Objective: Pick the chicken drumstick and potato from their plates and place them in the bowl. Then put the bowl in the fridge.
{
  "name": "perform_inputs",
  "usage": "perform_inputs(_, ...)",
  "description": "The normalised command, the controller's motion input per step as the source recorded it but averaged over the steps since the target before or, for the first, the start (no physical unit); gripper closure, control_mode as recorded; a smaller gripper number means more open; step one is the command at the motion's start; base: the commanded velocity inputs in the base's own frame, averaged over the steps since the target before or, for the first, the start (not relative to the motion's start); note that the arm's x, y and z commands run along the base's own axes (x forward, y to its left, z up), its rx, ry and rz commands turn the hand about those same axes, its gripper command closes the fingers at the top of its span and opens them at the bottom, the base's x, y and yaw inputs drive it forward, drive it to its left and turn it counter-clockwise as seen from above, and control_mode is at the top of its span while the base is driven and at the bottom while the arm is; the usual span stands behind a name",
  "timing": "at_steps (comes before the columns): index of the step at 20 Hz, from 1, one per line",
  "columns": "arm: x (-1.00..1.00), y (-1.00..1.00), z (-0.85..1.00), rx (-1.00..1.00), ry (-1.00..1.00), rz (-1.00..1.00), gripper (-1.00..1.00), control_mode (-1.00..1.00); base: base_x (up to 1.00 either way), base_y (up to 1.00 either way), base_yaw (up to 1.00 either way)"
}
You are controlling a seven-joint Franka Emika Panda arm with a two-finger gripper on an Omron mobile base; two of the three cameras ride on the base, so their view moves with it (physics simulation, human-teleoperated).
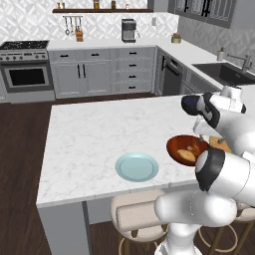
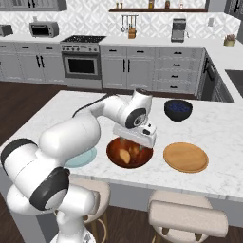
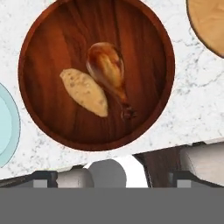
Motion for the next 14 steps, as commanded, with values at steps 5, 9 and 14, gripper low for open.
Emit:
perform_inputs(5, -0.2, -0.21, -0.1, 0.2, 0.05, -0.38, -1.0, -1.0, 0.0, 0.0, 0.0)
perform_inputs(9, 0.1, -0.07, -0.61, 0.1, 0.02, -0.09, -1.0, -1.0, 0.0, 0.0, 0.0)
perform_inputs(14, 0.41, -0.1, -0.82, 0.0, 0.03, -0.07, -1.0, -1.0, 0.0, 0.0, 0.0)
